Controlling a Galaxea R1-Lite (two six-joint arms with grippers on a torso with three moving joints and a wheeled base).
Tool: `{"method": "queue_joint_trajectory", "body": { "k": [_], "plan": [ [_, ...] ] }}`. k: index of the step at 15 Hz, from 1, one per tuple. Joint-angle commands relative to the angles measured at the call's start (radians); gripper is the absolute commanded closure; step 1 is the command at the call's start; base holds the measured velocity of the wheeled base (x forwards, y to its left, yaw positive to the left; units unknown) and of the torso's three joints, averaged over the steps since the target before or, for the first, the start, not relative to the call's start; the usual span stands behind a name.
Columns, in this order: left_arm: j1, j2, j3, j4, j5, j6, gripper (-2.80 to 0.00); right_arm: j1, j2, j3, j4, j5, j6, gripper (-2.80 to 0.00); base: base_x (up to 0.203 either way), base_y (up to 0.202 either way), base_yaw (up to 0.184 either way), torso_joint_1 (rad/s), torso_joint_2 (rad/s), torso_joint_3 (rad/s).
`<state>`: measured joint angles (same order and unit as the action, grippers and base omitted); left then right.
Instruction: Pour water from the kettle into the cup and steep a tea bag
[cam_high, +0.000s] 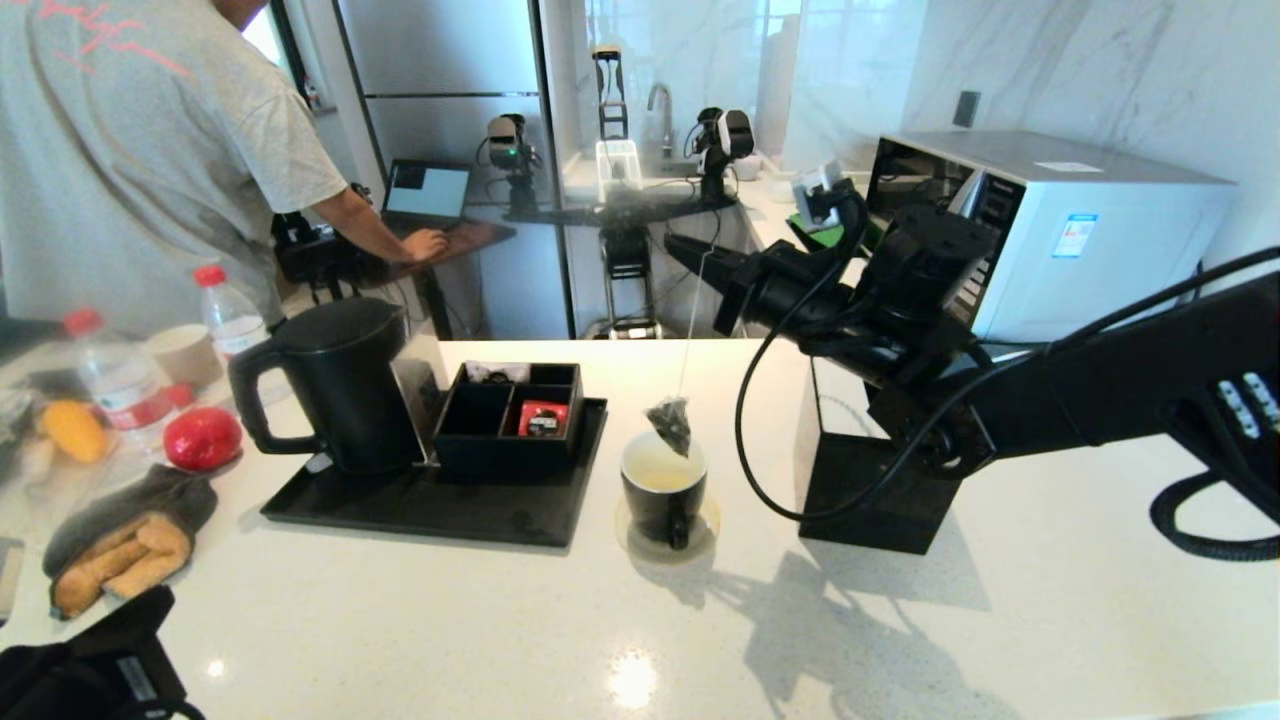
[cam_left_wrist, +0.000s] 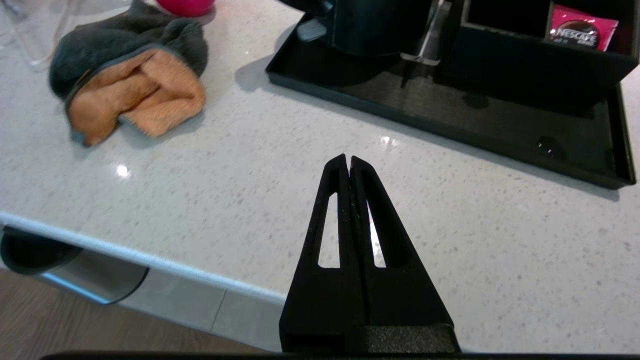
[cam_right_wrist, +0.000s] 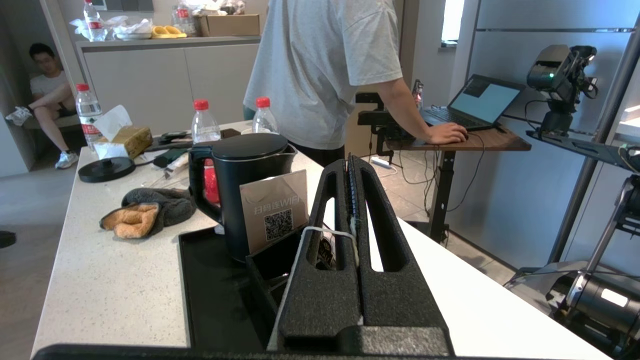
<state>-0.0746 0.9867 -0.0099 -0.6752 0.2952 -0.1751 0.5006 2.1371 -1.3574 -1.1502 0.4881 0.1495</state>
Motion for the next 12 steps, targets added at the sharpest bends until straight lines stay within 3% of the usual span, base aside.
{"method": "queue_joint_trajectory", "body": {
  "k": [1, 8, 10, 12],
  "plan": [
    [0.016, -0.160, 0.008, 0.061, 0.001, -0.001, 0.00, 0.000, -0.009, 0.000, -0.008, 0.004, 0.001, 0.00, 0.000, 0.000, 0.000, 0.000, 0.00, 0.000],
    [0.038, -0.737, 0.005, 0.461, -0.026, 0.026, 0.00, -0.001, -0.009, -0.006, -0.020, 0.010, 0.005, 0.00, 0.000, 0.000, 0.000, 0.000, 0.00, 0.000],
    [0.061, -0.876, -0.001, 0.551, -0.110, 0.040, 0.00, -0.001, -0.002, -0.006, -0.023, 0.010, 0.004, 0.00, 0.000, 0.000, 0.000, 0.000, 0.00, 0.000],
    [0.070, -0.980, 0.005, 0.619, -0.268, 0.090, 0.00, -0.001, -0.004, -0.006, -0.025, 0.010, 0.004, 0.00, 0.000, 0.000, 0.000, 0.000, 0.00, 0.000]
  ]
}}
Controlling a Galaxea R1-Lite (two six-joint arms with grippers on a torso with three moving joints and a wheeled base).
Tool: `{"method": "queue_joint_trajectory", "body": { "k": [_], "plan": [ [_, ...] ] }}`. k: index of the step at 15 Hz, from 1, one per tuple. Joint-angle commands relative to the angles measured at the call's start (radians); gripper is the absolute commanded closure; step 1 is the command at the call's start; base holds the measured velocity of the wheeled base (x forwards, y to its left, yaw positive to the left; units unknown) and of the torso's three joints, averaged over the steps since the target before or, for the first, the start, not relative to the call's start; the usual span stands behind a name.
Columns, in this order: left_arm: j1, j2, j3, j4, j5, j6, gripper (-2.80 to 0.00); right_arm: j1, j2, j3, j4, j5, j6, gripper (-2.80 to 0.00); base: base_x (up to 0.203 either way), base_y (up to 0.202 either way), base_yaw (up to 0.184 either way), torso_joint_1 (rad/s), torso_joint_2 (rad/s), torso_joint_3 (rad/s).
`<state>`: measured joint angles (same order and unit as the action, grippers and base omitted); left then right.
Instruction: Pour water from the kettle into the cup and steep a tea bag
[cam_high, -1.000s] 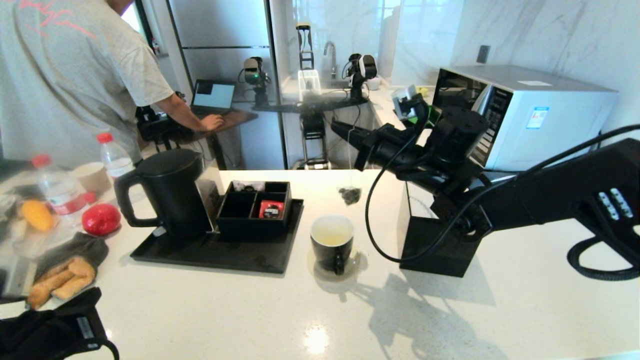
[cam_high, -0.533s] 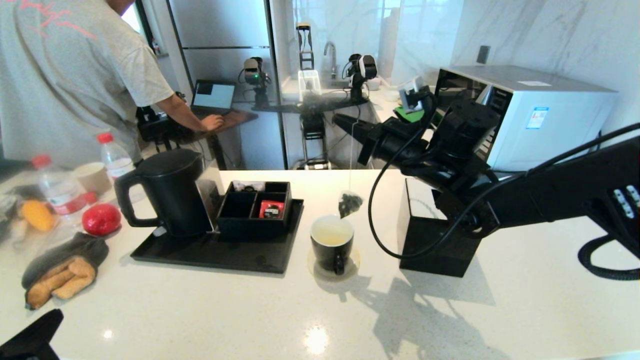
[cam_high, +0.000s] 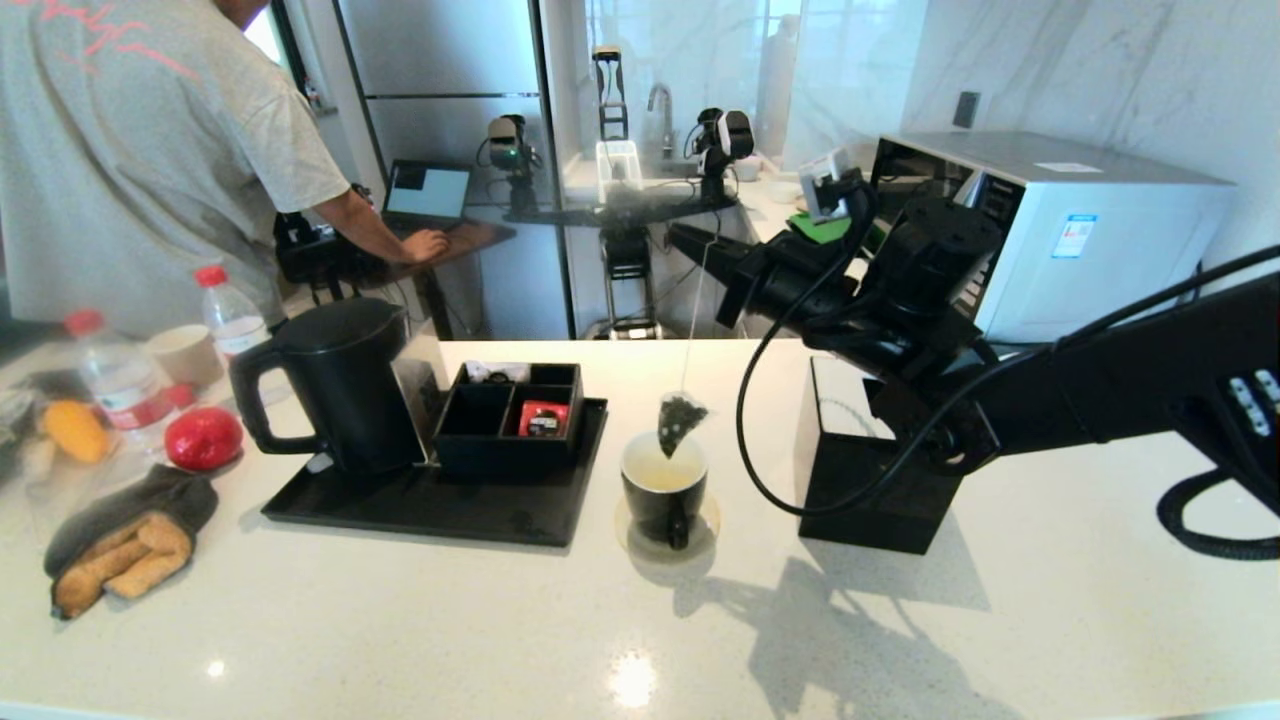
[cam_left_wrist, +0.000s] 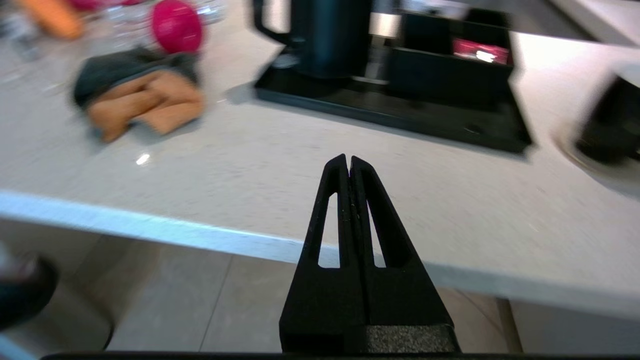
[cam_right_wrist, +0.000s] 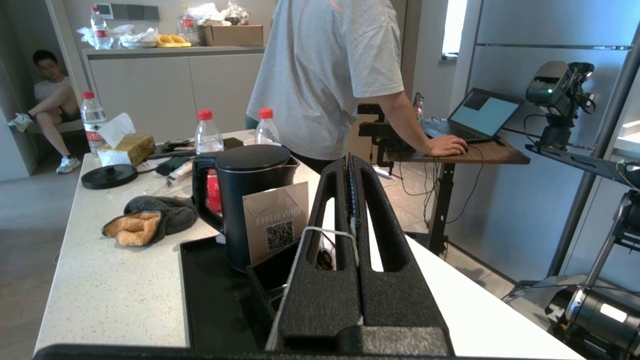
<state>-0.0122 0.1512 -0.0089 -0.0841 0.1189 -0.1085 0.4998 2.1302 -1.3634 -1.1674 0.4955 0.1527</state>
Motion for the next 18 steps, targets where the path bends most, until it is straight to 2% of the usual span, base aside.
{"method": "queue_joint_trajectory", "body": {
  "k": [1, 9, 14, 18],
  "plan": [
    [0.011, -0.151, 0.008, 0.060, -0.104, 0.069, 0.00, 0.000, 0.004, 0.000, -0.015, 0.003, 0.001, 0.00, 0.000, 0.000, 0.000, 0.000, 0.00, 0.000],
    [0.012, -0.151, 0.009, 0.073, -0.102, 0.072, 0.00, 0.006, 0.029, 0.000, -0.027, 0.004, 0.002, 0.00, 0.000, 0.000, 0.000, 0.000, 0.00, 0.000],
    [0.012, -0.151, 0.009, 0.073, -0.102, 0.072, 0.00, 0.044, 0.029, 0.003, -0.021, 0.005, 0.002, 0.00, 0.000, 0.000, 0.000, 0.000, 0.00, 0.000],
    [0.012, -0.151, 0.009, 0.073, -0.102, 0.071, 0.00, 0.071, 0.029, 0.062, -0.041, 0.003, -0.002, 0.00, 0.000, 0.000, 0.000, 0.000, 0.00, 0.000]
  ]
}}
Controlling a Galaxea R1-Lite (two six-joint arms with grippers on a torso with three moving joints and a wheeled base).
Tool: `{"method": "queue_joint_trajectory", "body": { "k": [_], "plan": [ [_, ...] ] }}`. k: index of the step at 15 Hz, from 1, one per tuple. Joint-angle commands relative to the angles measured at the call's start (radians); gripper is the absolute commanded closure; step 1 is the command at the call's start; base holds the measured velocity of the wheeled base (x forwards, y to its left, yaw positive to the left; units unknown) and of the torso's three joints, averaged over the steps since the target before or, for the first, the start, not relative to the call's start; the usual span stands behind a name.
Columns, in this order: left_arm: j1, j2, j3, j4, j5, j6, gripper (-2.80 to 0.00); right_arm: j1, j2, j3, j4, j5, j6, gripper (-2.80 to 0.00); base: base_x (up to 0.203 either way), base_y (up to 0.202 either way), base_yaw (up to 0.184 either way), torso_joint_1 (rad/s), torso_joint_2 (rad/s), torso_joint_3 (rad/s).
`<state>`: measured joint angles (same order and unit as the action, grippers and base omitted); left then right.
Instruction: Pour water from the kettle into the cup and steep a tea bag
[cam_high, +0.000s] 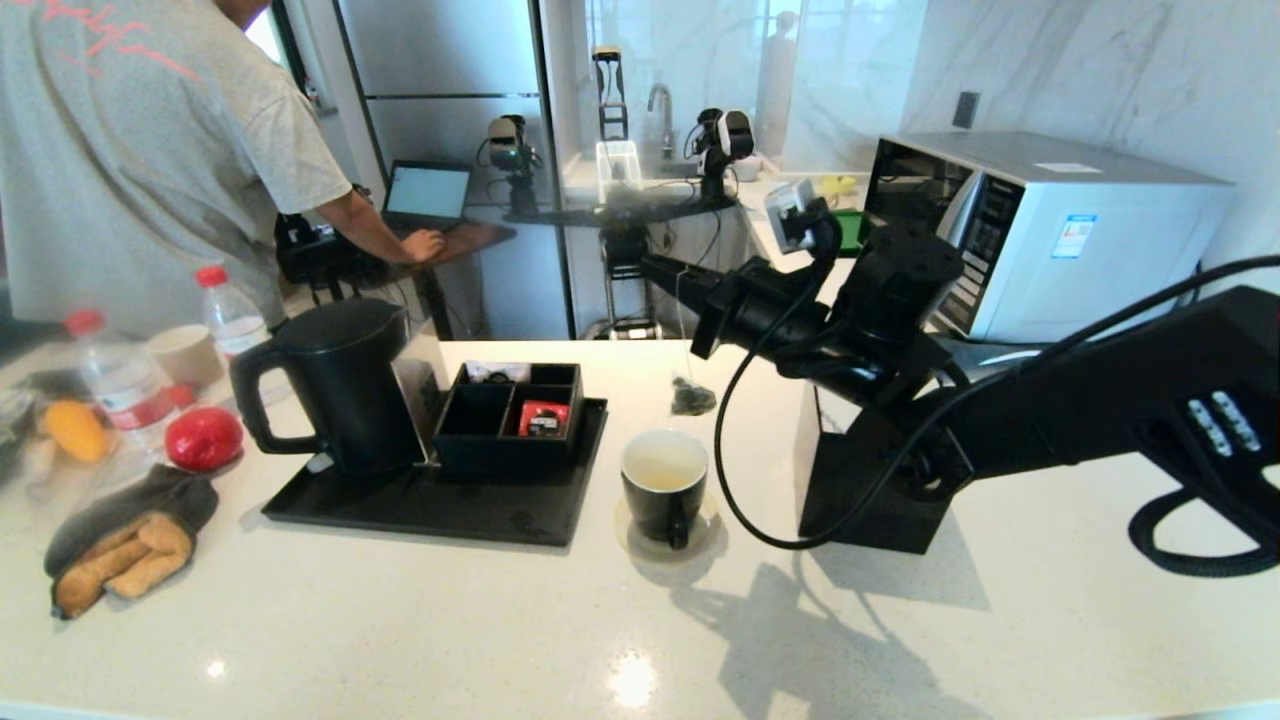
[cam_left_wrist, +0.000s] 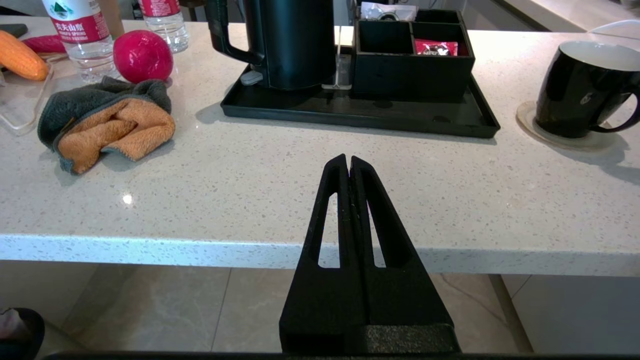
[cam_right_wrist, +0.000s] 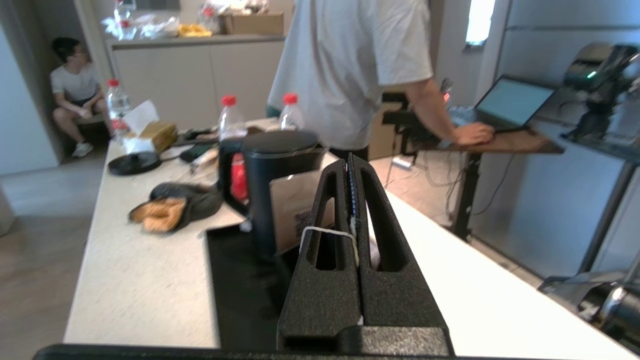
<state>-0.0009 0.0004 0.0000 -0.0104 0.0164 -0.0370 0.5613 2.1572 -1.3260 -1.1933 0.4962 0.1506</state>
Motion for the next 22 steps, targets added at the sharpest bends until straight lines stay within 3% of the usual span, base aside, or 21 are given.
{"method": "queue_joint_trajectory", "body": {
  "k": [1, 6, 19, 22],
  "plan": [
    [0.000, 0.000, 0.000, 0.000, 0.000, 0.000, 0.00, 0.012, 0.004, 0.052, -0.035, 0.002, 0.000, 0.00, 0.000, 0.000, 0.000, 0.000, 0.00, 0.000],
    [0.001, 0.000, 0.000, 0.000, 0.000, -0.001, 0.00, 0.014, 0.029, 0.175, -0.132, 0.002, 0.000, 0.00, 0.000, 0.000, 0.000, 0.000, 0.00, 0.000],
    [0.001, 0.000, 0.000, 0.000, 0.000, 0.000, 0.00, 0.013, 0.099, 0.179, -0.140, 0.001, -0.003, 0.00, 0.000, 0.000, 0.000, 0.000, 0.00, 0.000],
    [0.000, 0.000, 0.000, 0.000, 0.000, -0.001, 0.00, 0.018, 0.092, 0.185, -0.114, -0.003, -0.047, 0.00, 0.000, 0.000, 0.000, 0.000, 0.00, 0.000]
  ]
}}
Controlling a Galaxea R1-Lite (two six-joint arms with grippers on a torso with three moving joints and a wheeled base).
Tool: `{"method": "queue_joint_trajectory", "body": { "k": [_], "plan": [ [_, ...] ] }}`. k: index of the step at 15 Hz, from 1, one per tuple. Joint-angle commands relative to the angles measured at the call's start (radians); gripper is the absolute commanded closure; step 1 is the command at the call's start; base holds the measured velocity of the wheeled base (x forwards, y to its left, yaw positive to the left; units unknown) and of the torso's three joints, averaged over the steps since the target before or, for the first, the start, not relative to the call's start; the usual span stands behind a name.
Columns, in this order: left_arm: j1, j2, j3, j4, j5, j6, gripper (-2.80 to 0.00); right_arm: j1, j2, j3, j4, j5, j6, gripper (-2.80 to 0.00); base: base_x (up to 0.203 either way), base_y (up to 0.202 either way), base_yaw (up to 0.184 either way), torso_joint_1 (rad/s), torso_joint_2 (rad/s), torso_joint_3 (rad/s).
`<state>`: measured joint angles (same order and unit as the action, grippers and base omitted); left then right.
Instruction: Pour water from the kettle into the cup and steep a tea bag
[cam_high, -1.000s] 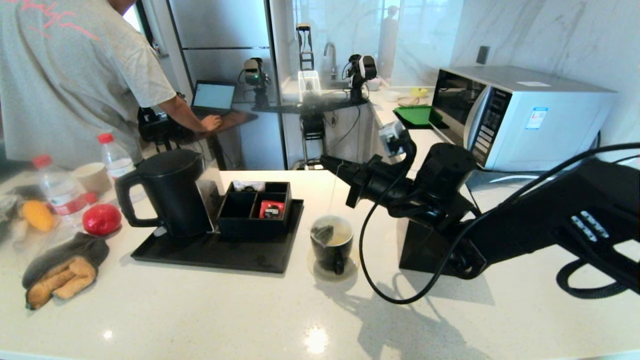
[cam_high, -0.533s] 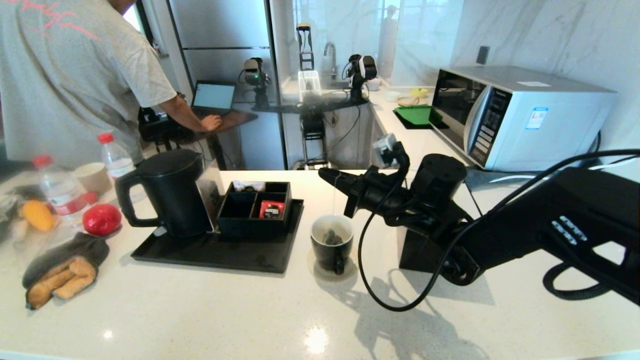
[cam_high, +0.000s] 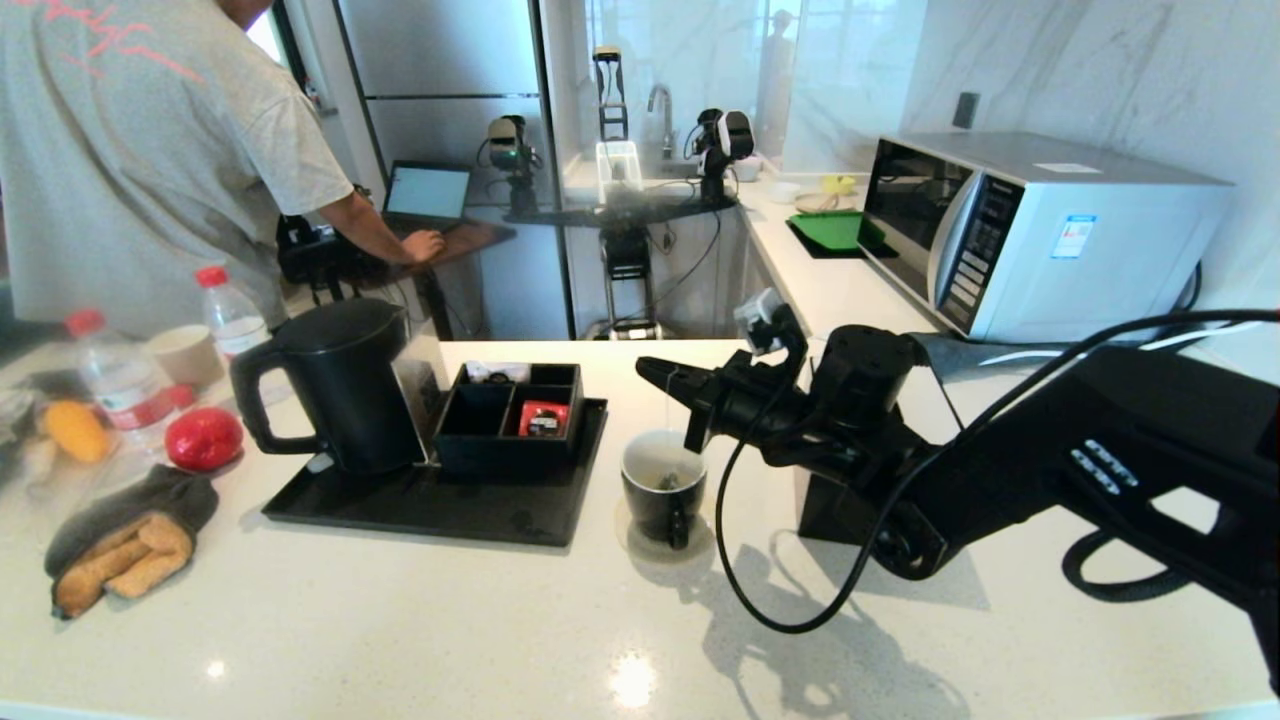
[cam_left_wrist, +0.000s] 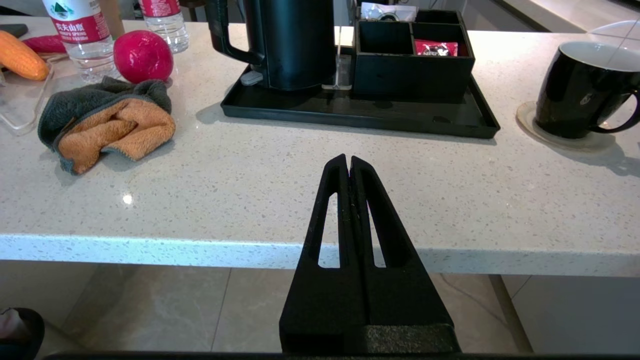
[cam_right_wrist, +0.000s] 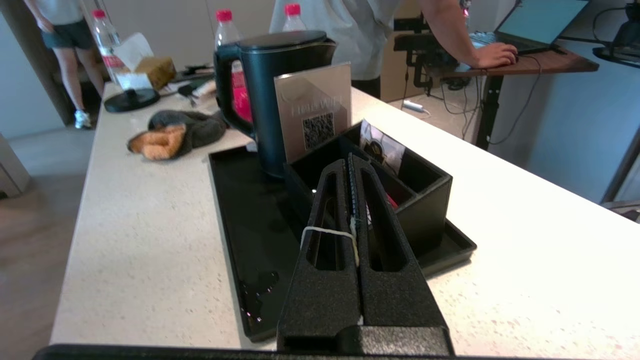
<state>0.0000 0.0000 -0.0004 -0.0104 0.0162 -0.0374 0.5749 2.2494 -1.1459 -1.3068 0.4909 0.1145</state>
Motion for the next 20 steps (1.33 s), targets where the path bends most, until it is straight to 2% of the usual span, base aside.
{"method": "queue_joint_trajectory", "body": {
  "k": [1, 3, 9, 12, 17, 20],
  "plan": [
    [0.000, 0.000, 0.000, 0.000, 0.001, -0.001, 0.00, 0.009, -0.008, 0.014, 0.015, -0.008, -0.026, 0.00, 0.000, 0.000, 0.000, 0.000, 0.00, 0.000],
    [-0.001, 0.000, 0.000, 0.000, 0.001, -0.001, 0.00, 0.028, -0.026, 0.022, 0.059, -0.101, -0.043, 0.00, 0.000, 0.000, 0.000, 0.000, 0.00, 0.000],
    [-0.001, 0.000, 0.000, 0.000, 0.001, -0.001, 0.00, 0.100, -0.094, 0.013, 0.292, -0.554, -0.044, 0.00, 0.000, 0.000, 0.000, 0.000, 0.00, 0.000],
    [0.000, 0.000, 0.000, 0.000, 0.001, -0.001, 0.00, 0.132, -0.106, 0.015, 0.341, -0.711, -0.037, 0.00, 0.000, 0.000, 0.000, 0.000, 0.00, 0.000],
    [0.000, 0.000, 0.000, 0.000, 0.001, -0.001, 0.00, 0.209, -0.080, 0.023, 0.343, -0.736, -0.010, 0.00, 0.000, 0.000, 0.000, 0.000, 0.00, 0.000],
    [0.000, 0.000, 0.000, 0.000, 0.001, -0.001, 0.00, 0.216, -0.078, 0.022, 0.342, -0.744, -0.010, 0.00, 0.000, 0.000, 0.000, 0.000, 0.00, 0.000]
  ]
}}
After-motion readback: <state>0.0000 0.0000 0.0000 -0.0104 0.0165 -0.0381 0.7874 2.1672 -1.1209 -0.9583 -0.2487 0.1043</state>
